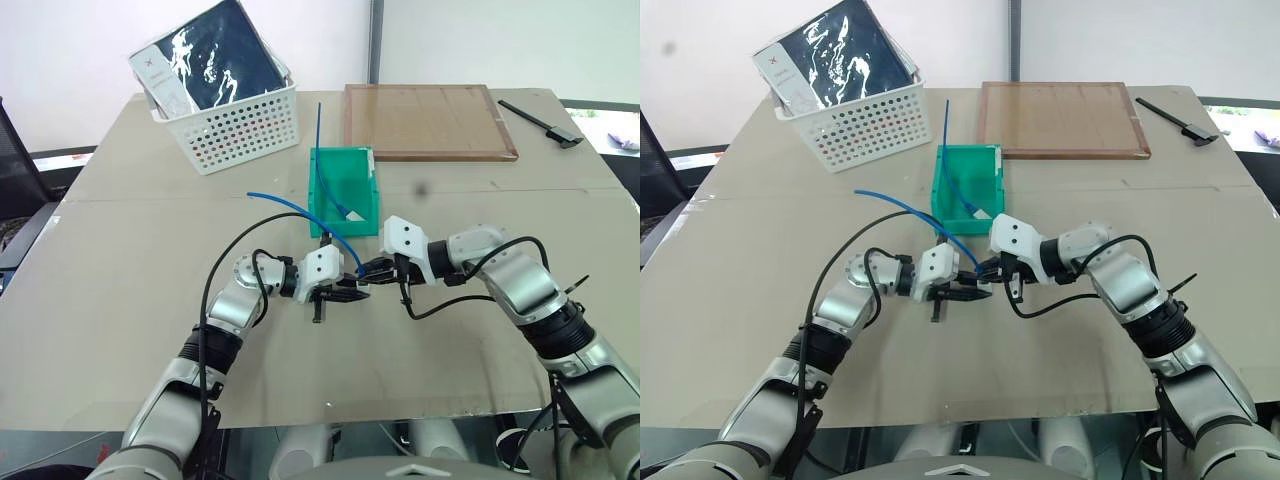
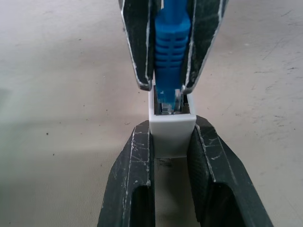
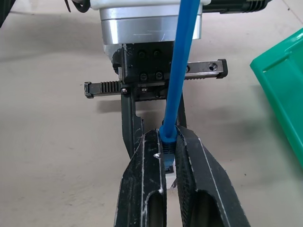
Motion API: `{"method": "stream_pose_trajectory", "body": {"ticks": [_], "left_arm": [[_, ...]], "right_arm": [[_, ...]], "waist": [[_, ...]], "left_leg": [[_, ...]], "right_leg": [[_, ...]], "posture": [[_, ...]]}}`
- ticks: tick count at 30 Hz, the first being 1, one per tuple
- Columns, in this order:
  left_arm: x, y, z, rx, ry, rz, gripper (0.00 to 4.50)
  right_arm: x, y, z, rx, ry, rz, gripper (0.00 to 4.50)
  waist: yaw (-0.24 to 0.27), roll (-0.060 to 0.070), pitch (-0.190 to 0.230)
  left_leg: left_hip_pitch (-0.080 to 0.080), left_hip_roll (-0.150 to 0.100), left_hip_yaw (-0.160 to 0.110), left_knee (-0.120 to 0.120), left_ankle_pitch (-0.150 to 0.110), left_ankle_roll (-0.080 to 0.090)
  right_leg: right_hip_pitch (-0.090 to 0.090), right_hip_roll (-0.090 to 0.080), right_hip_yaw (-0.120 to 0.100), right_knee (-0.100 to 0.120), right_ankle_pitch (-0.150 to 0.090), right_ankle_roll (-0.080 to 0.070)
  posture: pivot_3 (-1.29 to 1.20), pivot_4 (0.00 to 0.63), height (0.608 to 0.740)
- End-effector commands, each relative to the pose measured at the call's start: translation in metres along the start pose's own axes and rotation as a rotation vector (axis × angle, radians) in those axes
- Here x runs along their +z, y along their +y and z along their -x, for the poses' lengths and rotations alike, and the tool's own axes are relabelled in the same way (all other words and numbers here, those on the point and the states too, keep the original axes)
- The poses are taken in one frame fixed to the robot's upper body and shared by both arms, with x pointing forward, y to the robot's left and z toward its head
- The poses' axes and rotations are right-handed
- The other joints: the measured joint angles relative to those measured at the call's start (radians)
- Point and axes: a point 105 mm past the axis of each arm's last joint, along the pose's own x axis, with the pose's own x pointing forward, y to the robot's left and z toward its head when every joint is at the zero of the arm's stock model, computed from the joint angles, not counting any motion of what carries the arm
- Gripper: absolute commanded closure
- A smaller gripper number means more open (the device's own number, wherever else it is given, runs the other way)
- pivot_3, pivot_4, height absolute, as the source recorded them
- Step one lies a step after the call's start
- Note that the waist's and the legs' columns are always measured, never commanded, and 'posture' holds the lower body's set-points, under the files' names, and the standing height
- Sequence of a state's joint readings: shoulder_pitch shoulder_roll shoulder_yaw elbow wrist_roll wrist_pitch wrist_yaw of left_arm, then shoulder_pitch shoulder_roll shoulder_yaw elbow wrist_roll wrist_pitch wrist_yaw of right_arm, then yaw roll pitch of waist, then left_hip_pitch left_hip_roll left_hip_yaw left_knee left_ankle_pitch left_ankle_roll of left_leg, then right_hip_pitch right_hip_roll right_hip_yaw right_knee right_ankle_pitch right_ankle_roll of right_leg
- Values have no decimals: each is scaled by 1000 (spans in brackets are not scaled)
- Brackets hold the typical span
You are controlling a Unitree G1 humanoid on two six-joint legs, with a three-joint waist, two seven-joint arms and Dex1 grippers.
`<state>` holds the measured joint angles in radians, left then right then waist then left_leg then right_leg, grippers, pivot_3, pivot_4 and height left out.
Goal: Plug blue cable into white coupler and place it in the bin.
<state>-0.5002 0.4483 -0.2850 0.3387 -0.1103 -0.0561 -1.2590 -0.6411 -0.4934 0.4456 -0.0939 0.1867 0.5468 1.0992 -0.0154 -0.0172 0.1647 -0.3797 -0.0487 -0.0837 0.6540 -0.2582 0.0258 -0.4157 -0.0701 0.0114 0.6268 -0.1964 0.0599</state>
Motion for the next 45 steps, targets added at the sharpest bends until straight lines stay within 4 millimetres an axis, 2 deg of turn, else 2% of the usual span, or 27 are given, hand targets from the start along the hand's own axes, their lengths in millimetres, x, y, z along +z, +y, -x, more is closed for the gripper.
{"method": "stream_pose_trajectory", "body": {"ticks": [1, 6, 9, 12, 15, 16, 17, 23, 27, 29, 31, 34, 39, 42, 45], "left_arm": [[2, 2, 2, 16, -8, -7, 4154], [4, 2, 0, 21, -13, -7, 4154], [4, 1, 0, 25, -16, -3, 4154], [4, 1, 0, 27, -18, 0, 4154], [6, 1, 0, 43, -40, 16, 4154], [7, 1, 1, 48, -46, 20, 4154], [9, 1, 3, 57, -58, 31, 4154], [16, -3, 16, 120, -118, 118, 4154], [27, -2, 27, 203, -163, 212, 4154], [39, 5, 37, 272, -211, 310, 4154], [61, 22, 51, 356, -282, 449, 4154], [85, 36, 62, 402, -323, 539, 4154], [93, 72, 62, 522, -247, 659, 4154], [96, 107, 61, 641, -190, 680, 4154], [96, 124, 55, 670, -150, 704, 4154]], "right_arm": [[-34, 19, -13, 75, 99, -124, 4500], [-54, 23, -15, 46, 99, -172, 4500], [-72, 23, -18, -42, 122, -80, 4500], [-66, 12, -12, -108, 78, -89, 4500], [-41, -4, 1, -199, -65, -56, 4500], [-29, -7, 8, -225, -124, -35, 3831], [-16, -9, 17, -251, -193, -25, 3672], [19, 18, 61, -313, -362, 15, 1271], [17, 38, 81, -432, -347, 0, 1271], [13, 48, 87, -504, -326, -15, 1271], [6, 58, 97, -631, -314, -47, 1271], [6, 65, 108, -770, -334, -78, 1271], [11, 70, 116, -880, -373, -100, 1271], [12, 68, 123, -944, -395, -111, 1271], [11, 68, 125, -976, -387, -104, 1271]], "waist": [[0, 0, -1], [0, 0, -5], [0, 0, -12], [-5, 0, -14], [-4, 0, -14], [-3, 0, -14], [-2, 0, -13], [2, 1, -12], [6, 1, -12], [6, 1, -11], [4, 0, -10], [11, -2, -8], [9, -2, -8], [8, -4, -7], [6, -4, -7]], "left_leg": [[0, 0, 0, 0, 0, 0], [0, 0, 0, 0, 0, 0], [1, 0, 0, 0, 0, 0], [4, 0, 1, -1, 0, 0], [6, 0, 0, -1, 0, 0], [7, 1, 0, -1, 0, 0], [7, 1, 0, -1, 0, 0], [-3, 0, 0, 0, 0, 0], [-4, 0, -2, -2, 0, 0], [-4, 0, -2, -2, 0, 0], [-3, 0, -2, -2, 0, 0], [-1, 2, -4, 0, 0, 0], [0, 0, -4, 0, 0, -1], [0, -1, -3, 0, 1, -2], [0, -2, -4, 0, 1, -3]], "right_leg": [[0, 0, 0, 0, 0, 0], [0, 0, 0, 0, 0, 0], [0, 0, 0, 0, 0, 0], [4, 0, 1, 0, 0, 0], [6, 0, 0, 0, 0, 0], [7, 1, 0, 0, 0, 0], [7, 1, 0, 0, 0, 0], [-3, 0, 1, 0, 0, 0], [-3, -1, 0, -1, 0, 0], [-2, -1, 0, -1, 0, 0], [-2, -1, 0, -1, -1, 1], [1, 1, -4, 0, -3, 5], [3, 0, -4, 0, -3, 5], [3, 0, -2, -1, -3, 4], [2, 0, -3, -1, -3, 4]], "posture": [[0, 150, 740], [0, 150, 740], [0, 150, 740], [0, 150, 740], [0, 150, 740], [0, 150, 740], [0, 150, 740], [0, 150, 740], [0, 150, 740], [0, 150, 740], [0, 150, 740], [0, 150, 740], [0, 150, 740], [0, 150, 740], [0, 150, 740]]}}
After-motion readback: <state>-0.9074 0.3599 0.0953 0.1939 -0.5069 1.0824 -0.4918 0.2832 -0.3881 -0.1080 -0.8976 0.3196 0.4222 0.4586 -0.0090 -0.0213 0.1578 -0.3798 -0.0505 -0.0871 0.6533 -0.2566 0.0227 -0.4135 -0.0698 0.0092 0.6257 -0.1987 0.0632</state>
